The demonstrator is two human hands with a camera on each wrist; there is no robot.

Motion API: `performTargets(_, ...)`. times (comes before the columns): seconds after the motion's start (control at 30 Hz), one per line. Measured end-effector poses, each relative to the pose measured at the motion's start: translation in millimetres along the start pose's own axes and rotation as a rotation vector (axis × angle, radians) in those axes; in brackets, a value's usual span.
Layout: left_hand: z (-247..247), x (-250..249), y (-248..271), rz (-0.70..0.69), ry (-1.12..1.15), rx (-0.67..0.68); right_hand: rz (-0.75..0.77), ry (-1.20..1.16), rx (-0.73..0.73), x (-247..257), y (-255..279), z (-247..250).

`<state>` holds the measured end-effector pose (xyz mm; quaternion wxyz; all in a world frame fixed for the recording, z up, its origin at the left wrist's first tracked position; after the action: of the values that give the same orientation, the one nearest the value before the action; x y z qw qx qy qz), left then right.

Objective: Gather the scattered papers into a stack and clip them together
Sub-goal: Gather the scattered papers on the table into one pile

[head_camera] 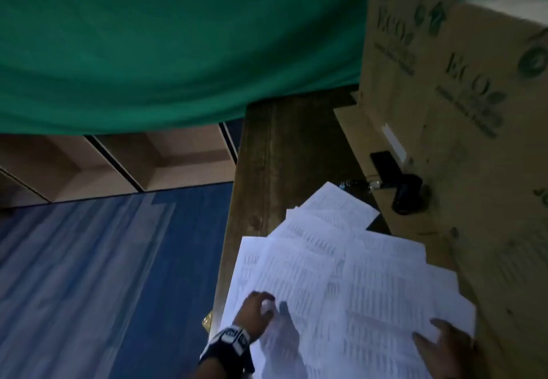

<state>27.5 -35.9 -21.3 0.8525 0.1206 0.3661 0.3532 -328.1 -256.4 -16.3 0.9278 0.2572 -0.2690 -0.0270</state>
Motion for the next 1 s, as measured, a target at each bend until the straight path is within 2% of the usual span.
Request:
performTargets(0.03,1.7,6.1,-10.8,-0.005,-0.018,-0.026,-0.03,-0.058,-0.054,4.0,-2.6,2.3)
performTargets(0.07,6.6,7.4,-16.6,0.026,-0.071,-0.028,-0.075,-0.071,-0.047,5.0,-4.5,-1.5)
performTargets(0.17,15.3,25.1,-32.8,0.129,-0.168,-0.031,-0.196,0.009,0.059,6.6,-10.2,-21.2)
performTargets(0.27,22.9,31.1,-42.8,0.166,-0.22,-0.04,-0.202,0.036,0.037,12.2,-14.4,-31.1)
performTargets(0.5,27.3,27.1,-65.0,0.121,-0.172,-0.118,-0.207,0.012,-0.021,31.9,-15.5,-41.3)
performTargets(0.63,24.0,22.8,-69.6,0.124,-0.193,-0.109,-0.138,-0.029,-0.034,38.5,-21.4,-48.2)
performTargets(0.73,26.5,23.2,-74.6,0.155,-0.112,-0.128,-0.145,-0.147,-0.044,47.2,-21.3,-50.8)
performTargets(0.83,26.1,24.8,-76.0,0.191,-0.167,-0.163,-0.132,-0.25,-0.139,60.2,-12.4,-51.2)
performTargets(0.9,25.8,23.2,-73.5,0.198,-0.192,-0.204,-0.084,-0.286,-0.203,70.4,-5.0,-47.2)
performTargets(1.0,23.3,20.6,-69.2,0.195,-0.231,-0.224,0.044,-0.408,-0.196,86.0,3.4,-38.4)
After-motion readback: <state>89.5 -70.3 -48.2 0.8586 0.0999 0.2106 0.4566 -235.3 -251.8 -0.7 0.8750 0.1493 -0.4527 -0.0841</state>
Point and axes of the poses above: each hand's wrist, its own y-axis away from the middle knuckle, its own z-axis out of the back of the hand, x = y × z, the point moved 5 cm from there along -y, towards the middle knuckle, and after that the axes turned 3 degrees about x, right-handed, at the moved point
